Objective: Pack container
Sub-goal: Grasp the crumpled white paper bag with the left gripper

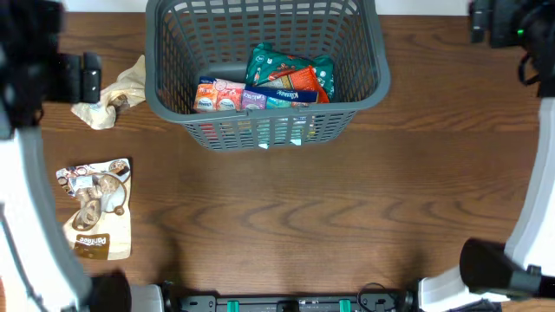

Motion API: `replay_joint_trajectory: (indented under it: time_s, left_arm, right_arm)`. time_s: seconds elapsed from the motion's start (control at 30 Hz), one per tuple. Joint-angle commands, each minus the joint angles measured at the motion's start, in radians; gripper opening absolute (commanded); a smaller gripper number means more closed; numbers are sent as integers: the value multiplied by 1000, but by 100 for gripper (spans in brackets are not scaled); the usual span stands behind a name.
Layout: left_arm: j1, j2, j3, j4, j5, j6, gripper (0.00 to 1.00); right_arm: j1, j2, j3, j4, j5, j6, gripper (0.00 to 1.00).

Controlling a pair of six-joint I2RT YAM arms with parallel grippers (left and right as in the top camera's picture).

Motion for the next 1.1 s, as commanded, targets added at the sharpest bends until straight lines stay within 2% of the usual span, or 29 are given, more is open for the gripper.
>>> replay_joint_trajectory:
  time_s: [0.0,0.2,0.67,0.8,1.07]
  left_arm:
    - [13,108,5,19,-10,124,99]
    - [46,266,5,49,-9,218,98]
    - [84,601,4,287,-3,339,98]
    - [86,687,4,310,-5,393,99]
    - [108,801,4,326,-5,408,99]
  right_arm:
    - [-66,30,-2,-25,24,97,99]
    - [-109,96,-2,-87,9,105,99]
    - [-109,116,-2,-90,9,140,99]
    - [-109,116,-2,-92,10,140,99]
    - [-109,116,-2,-93,13,140,99]
